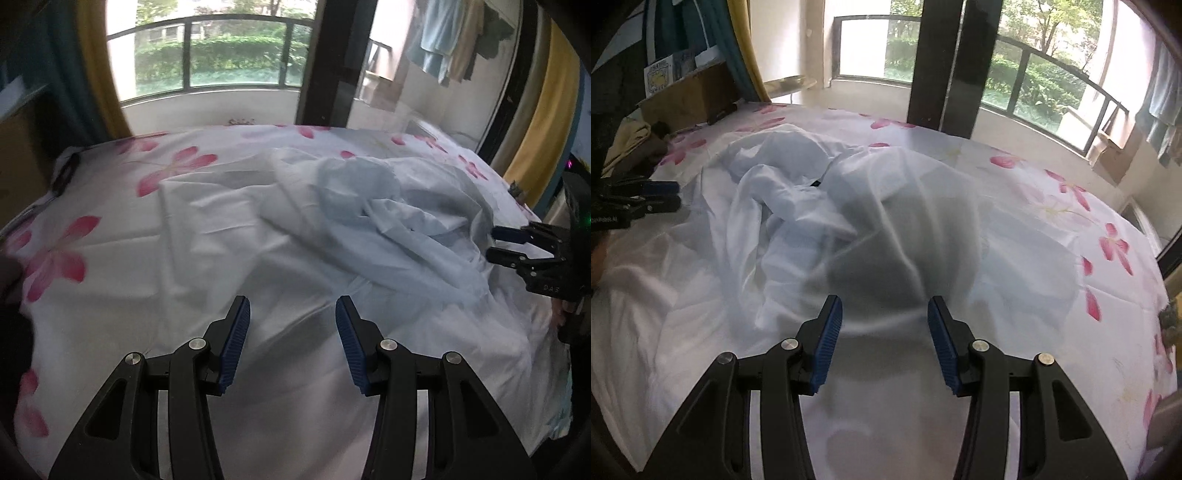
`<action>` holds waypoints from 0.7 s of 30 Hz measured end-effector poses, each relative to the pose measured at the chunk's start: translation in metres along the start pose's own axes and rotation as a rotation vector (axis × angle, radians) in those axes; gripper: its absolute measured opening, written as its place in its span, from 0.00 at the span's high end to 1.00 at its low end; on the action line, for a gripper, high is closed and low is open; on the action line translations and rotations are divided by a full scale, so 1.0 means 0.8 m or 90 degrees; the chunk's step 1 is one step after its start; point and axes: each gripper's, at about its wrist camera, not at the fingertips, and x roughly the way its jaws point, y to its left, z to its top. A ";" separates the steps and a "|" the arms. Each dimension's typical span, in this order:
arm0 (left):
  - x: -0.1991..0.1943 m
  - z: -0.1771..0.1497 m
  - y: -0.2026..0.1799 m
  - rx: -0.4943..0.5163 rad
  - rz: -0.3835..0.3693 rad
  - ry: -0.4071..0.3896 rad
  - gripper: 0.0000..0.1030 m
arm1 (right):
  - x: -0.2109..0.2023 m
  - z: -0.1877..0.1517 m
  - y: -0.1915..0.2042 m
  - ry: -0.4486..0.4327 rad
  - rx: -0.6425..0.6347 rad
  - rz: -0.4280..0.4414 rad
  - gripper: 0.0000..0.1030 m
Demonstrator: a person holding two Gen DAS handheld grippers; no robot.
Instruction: Fold large clothes
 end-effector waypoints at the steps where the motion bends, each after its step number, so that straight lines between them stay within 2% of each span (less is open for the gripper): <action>1: -0.006 -0.003 0.003 -0.006 0.003 -0.004 0.50 | -0.005 -0.004 -0.002 0.000 0.004 -0.008 0.53; 11: -0.065 -0.047 0.033 -0.050 0.042 -0.021 0.51 | -0.052 -0.039 -0.026 -0.006 0.040 -0.044 0.52; 21: -0.102 -0.103 0.058 -0.087 0.076 0.000 0.49 | -0.096 -0.088 -0.048 0.002 0.080 -0.092 0.48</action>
